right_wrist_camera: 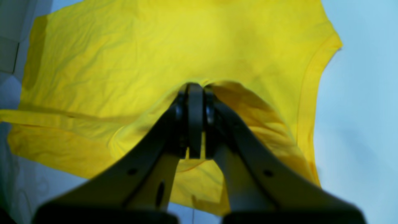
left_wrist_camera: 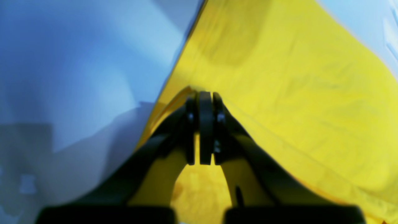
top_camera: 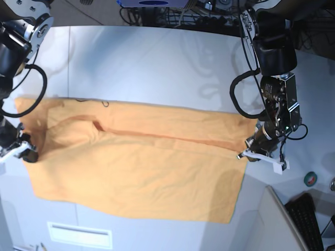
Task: Layout the t-shirt on the table in an organized manner, then fold the t-shirt properly
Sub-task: 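Fold the shoulder edge over toward the hem with both grippers, then regrasp the folded edge with both grippers and drag it away from the hem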
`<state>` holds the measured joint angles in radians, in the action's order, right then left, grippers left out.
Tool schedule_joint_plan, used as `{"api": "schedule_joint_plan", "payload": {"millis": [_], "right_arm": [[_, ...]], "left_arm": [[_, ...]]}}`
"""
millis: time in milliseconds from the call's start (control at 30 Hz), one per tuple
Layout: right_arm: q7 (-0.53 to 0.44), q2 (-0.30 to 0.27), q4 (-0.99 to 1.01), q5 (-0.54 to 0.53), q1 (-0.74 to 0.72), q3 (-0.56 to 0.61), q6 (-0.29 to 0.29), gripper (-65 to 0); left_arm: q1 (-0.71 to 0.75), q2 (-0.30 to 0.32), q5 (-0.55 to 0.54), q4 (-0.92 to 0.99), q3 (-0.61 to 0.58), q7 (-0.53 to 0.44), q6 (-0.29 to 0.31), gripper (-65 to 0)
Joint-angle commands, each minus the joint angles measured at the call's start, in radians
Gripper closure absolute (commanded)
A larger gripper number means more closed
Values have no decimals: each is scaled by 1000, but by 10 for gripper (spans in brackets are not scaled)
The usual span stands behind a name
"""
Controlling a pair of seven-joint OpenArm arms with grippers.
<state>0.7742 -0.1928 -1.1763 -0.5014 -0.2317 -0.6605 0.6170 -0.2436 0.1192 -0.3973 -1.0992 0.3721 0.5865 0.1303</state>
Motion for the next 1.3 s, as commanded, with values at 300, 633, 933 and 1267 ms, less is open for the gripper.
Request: {"api": "schedule_joint_plan", "payload": {"millis": [300,633,933,1267], "right_arm": [[-118,-38,121,-23,-45,28,2,0],[-152,-55,131,-24,-44,64,2,0],[-152,-53,129,-26,-42,61,2,-249],[-149,-50,55,-29,19,-46,2,-249]], "left_arm": [[-61,12,-13,55,-52,-105,9,0],[-61,12,-13,69,-81,-158,9,0],[-63,12,-13,67,-78,-159,9,-110],[-58,10,-19,1,63,-152,9,-426]]}}
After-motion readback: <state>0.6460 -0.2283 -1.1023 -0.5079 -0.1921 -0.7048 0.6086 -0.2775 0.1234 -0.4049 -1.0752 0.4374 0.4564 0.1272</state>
